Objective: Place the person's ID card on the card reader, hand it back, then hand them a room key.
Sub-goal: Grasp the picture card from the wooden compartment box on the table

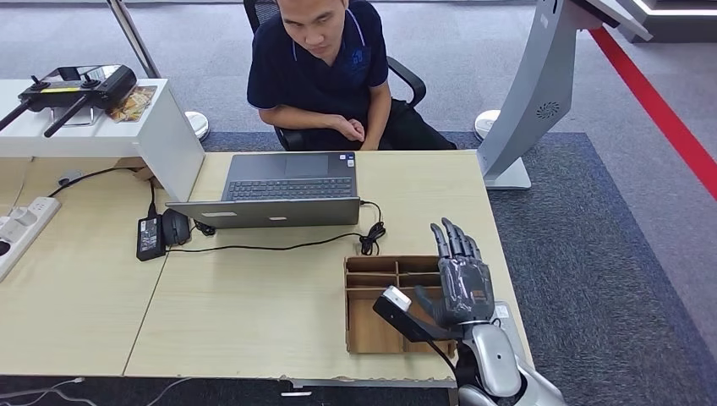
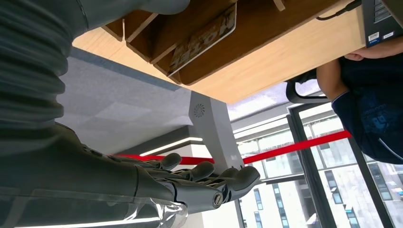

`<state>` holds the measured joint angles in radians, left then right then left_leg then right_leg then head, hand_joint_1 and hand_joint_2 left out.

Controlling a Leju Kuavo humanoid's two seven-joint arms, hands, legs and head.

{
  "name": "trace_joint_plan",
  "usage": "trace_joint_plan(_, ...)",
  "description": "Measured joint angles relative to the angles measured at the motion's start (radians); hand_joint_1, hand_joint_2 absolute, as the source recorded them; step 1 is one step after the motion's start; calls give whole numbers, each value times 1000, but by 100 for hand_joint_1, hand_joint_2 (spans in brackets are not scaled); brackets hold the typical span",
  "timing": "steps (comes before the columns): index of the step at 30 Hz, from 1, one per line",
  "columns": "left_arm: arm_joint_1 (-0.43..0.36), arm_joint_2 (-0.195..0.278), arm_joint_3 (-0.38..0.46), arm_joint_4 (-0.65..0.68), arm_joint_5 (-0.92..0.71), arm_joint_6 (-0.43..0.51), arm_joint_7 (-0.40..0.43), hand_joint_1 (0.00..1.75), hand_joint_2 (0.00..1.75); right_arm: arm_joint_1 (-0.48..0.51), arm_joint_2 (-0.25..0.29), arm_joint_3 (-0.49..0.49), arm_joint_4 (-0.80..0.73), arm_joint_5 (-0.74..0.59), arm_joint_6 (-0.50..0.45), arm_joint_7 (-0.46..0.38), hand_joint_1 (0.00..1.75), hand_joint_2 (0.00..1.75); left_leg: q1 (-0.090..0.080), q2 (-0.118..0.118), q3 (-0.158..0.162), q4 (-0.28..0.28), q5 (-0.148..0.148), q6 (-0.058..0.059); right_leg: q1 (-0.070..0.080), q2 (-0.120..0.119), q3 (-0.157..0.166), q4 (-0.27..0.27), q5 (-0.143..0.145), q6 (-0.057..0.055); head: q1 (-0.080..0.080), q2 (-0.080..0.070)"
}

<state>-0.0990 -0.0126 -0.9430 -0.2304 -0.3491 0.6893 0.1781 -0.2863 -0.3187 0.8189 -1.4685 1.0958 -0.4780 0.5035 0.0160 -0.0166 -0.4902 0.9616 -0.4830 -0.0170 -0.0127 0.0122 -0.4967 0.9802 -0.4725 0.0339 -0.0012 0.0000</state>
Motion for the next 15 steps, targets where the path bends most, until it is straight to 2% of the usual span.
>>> trace_joint_plan(15,0,0,0,0,0,0,1,0,175,2,23,2,40,2,-25,-9,0,175,0,0,0,0,0,0,0,0,0,0,0,0,0,0)
